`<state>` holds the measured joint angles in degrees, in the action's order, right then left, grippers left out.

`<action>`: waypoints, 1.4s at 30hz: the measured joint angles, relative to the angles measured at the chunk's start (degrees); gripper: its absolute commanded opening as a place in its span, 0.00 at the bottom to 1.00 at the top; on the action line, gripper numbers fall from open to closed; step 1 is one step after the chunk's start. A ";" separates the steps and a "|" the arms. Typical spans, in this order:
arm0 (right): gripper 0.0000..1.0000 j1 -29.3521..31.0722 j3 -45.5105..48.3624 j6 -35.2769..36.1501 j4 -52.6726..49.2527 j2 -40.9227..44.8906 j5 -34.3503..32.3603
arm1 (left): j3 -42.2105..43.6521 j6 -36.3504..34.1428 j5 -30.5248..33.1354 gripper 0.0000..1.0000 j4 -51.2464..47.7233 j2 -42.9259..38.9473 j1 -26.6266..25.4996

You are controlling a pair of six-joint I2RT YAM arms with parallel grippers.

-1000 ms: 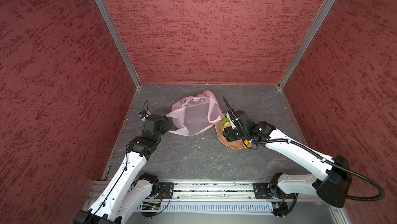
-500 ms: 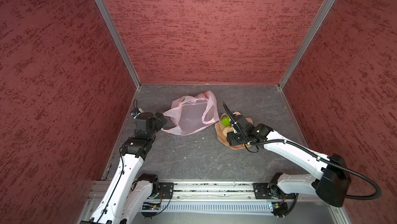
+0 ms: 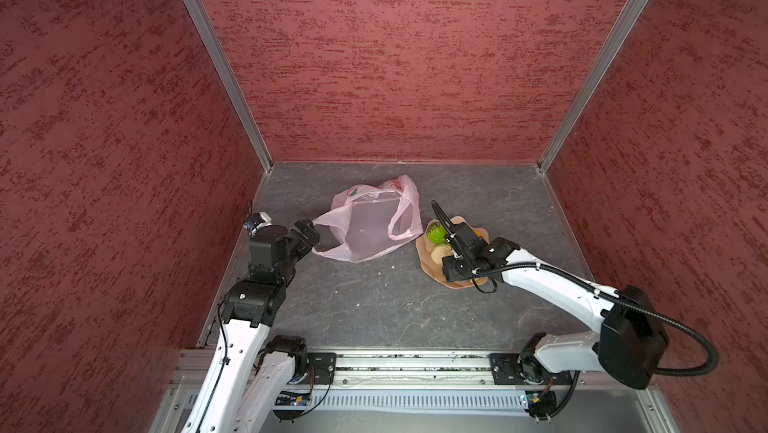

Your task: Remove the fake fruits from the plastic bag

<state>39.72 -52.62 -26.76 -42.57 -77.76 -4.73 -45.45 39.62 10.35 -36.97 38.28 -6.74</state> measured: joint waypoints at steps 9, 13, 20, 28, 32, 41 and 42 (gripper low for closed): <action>0.58 -0.63 2.82 -0.26 0.81 -0.04 0.02 | 0.00 0.02 0.02 1.00 -1.18 -0.44 0.00; 0.63 -0.72 2.84 -0.39 0.94 -0.04 0.00 | 0.00 0.02 0.02 1.00 -1.18 -0.44 0.00; 0.72 -0.87 2.84 -0.85 1.18 -0.04 -0.02 | -0.02 -0.02 0.09 1.00 -1.27 -0.92 0.07; 0.84 -0.90 2.84 -1.60 1.14 0.44 -0.66 | -2.29 -1.57 -1.09 1.00 -1.66 -0.96 0.70; 0.86 -0.92 2.51 -1.73 0.70 1.49 -1.51 | -3.76 -2.67 -2.01 1.00 -1.68 -1.18 0.72; 0.89 -0.94 -1.49 -1.73 -0.90 6.32 -3.26 | -12.83 -6.93 -3.30 1.00 -5.27 -1.33 0.79; 0.89 -0.94 -1.97 -1.70 -1.01 6.69 -3.52 | -13.92 -7.21 -3.65 1.00 -5.79 -1.53 0.83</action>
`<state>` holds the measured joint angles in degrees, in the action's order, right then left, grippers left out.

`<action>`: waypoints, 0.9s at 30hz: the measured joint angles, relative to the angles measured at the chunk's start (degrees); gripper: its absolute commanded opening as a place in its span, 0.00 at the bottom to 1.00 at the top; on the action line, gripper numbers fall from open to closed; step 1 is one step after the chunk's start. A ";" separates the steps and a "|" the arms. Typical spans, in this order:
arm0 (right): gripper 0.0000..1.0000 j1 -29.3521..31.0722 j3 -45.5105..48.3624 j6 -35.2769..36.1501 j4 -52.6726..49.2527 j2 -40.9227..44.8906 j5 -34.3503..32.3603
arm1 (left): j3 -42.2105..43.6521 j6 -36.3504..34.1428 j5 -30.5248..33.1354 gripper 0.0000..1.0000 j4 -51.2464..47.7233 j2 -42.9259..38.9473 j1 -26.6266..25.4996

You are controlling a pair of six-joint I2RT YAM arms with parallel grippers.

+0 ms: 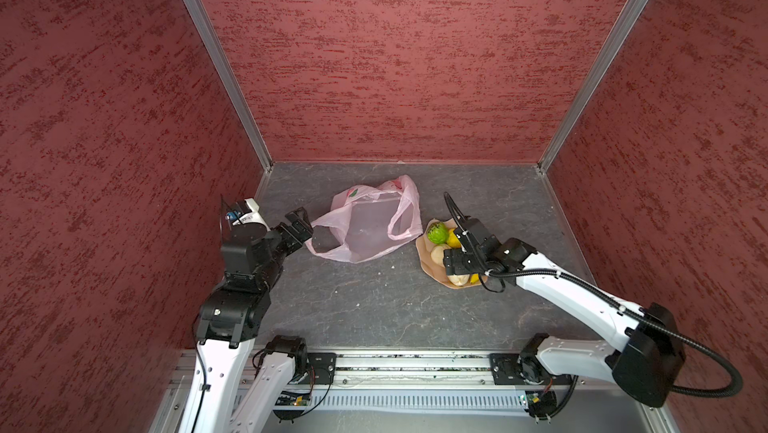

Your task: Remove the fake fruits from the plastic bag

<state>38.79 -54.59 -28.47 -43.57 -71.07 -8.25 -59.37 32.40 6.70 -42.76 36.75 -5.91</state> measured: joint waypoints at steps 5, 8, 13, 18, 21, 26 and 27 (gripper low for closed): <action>0.89 -0.07 -2.67 0.20 -0.74 1.90 -2.29 | -6.32 -1.75 -3.58 1.00 -5.18 -0.22 0.11; 0.89 -0.61 -4.44 0.39 -0.90 2.40 -3.87 | -9.97 -2.38 -6.82 1.00 -11.02 0.28 0.13; 0.85 -2.78 -7.72 0.59 -0.63 2.60 -5.97 | -11.28 -2.29 -14.51 1.00 -22.58 0.92 0.11; 0.68 -5.64 -9.60 1.36 0.90 2.75 -6.34 | -1.60 0.87 -21.27 0.92 -28.33 -2.23 -1.46; 0.54 -7.19 -9.75 1.90 2.14 2.78 -6.12 | 8.44 5.22 -23.50 0.78 -28.57 -6.56 -4.02; 0.44 -10.23 -9.75 2.54 3.48 2.78 -4.74 | 20.63 13.99 -22.18 0.66 -24.48 -8.22 -13.79; 0.44 -10.86 -9.75 2.60 3.67 2.78 -4.35 | 21.97 15.54 -21.18 0.65 -22.95 -7.30 -16.61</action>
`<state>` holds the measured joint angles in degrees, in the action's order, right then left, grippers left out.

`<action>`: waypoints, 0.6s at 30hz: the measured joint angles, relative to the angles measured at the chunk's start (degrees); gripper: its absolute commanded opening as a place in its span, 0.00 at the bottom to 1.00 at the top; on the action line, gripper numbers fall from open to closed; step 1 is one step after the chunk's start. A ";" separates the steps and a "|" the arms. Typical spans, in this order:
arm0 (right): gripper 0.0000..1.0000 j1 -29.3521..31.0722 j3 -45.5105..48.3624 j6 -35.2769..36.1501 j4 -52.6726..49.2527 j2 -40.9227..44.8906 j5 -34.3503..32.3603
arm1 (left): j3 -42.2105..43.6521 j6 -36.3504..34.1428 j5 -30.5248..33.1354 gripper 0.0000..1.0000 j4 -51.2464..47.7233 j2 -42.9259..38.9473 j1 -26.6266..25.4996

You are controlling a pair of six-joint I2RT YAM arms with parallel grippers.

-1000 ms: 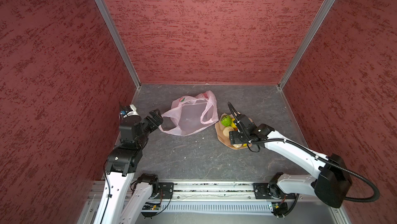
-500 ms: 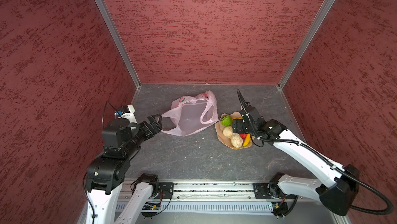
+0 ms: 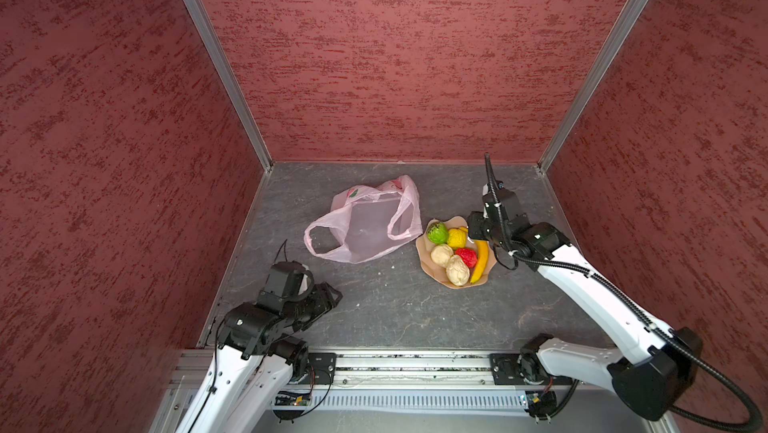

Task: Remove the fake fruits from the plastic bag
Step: 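Raise the right gripper from the bowl while the left reaches into the bag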

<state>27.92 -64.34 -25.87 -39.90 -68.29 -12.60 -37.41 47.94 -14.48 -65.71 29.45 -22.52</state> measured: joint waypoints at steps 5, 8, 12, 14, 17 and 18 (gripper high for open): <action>0.44 -2.03 0.00 0.42 1.29 0.09 1.75 | 3.04 6.03 5.53 0.65 11.54 12.46 -12.52; 0.44 -2.84 0.02 0.39 2.10 0.37 2.78 | 3.17 8.15 8.94 0.64 20.81 22.36 -17.75; 0.43 -3.56 0.13 0.35 3.50 0.87 3.91 | 3.13 9.22 12.59 0.64 32.68 33.59 -20.22; 0.43 -3.69 0.28 0.37 3.98 0.92 4.26 | 3.13 9.25 14.47 0.64 38.34 37.83 -20.57; 0.43 -3.93 0.33 0.39 4.35 0.92 4.68 | 2.60 8.83 17.18 0.64 45.68 42.97 -20.68; 0.43 -4.04 0.33 0.39 4.48 0.92 4.76 | 2.21 8.61 18.01 0.64 48.00 44.52 -20.65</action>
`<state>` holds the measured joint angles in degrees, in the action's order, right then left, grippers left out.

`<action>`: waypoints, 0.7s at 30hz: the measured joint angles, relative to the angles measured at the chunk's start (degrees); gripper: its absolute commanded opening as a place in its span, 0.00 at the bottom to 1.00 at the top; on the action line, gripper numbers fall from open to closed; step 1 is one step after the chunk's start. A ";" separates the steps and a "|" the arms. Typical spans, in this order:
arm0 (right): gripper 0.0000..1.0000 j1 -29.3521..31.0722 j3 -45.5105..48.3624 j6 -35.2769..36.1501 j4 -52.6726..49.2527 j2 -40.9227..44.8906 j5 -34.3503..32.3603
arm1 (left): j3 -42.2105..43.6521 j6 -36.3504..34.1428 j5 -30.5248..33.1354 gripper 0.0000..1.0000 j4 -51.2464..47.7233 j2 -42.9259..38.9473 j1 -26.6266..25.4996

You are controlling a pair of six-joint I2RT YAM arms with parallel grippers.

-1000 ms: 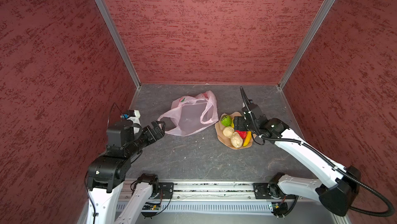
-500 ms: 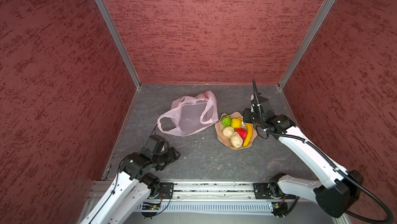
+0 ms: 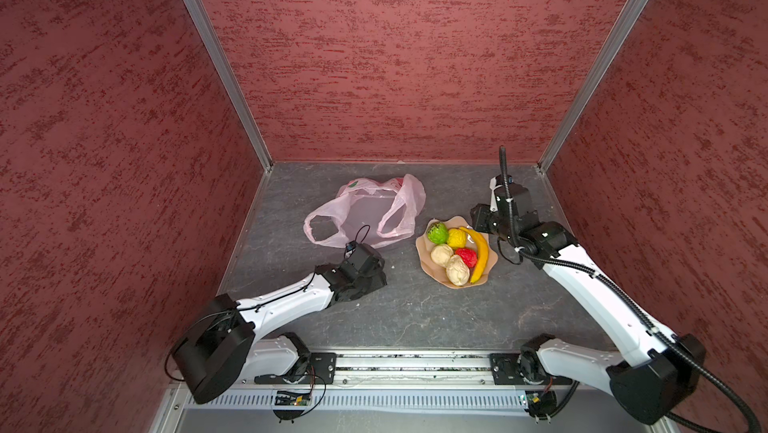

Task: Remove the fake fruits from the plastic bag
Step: 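Raise the right gripper from the bowl while the left reaches into the bag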

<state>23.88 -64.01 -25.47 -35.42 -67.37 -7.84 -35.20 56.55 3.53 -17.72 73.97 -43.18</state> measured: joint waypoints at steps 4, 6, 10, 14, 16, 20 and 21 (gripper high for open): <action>0.43 -0.55 0.00 0.09 0.09 -0.02 0.17 | -2.75 -0.90 2.32 0.64 8.20 5.95 0.70; 0.43 -0.87 0.00 0.24 0.09 -0.04 0.24 | -4.52 -1.29 2.97 0.64 12.07 9.20 1.64; 0.43 -1.55 0.00 0.44 0.15 -0.26 0.33 | -9.27 -2.45 3.04 0.63 18.73 16.72 4.42; 0.43 -2.36 0.00 0.66 0.26 -0.90 0.42 | -14.38 -3.45 3.02 0.63 23.50 23.21 6.71; 0.43 -2.89 0.00 0.68 0.33 -1.22 0.68 | -16.35 -3.48 3.21 0.63 25.55 25.55 7.67; 0.44 -3.89 0.00 0.72 0.68 -2.03 1.36 | -18.80 -3.26 4.33 0.63 29.35 29.09 9.60; 0.44 -4.09 0.00 0.74 0.85 -2.34 1.60 | -19.26 -3.13 4.59 0.63 30.29 29.90 10.25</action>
<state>19.79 -64.01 -24.73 -34.57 -69.71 -6.24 -54.46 53.43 8.12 12.58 103.88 -32.93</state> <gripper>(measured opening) 0.439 0.631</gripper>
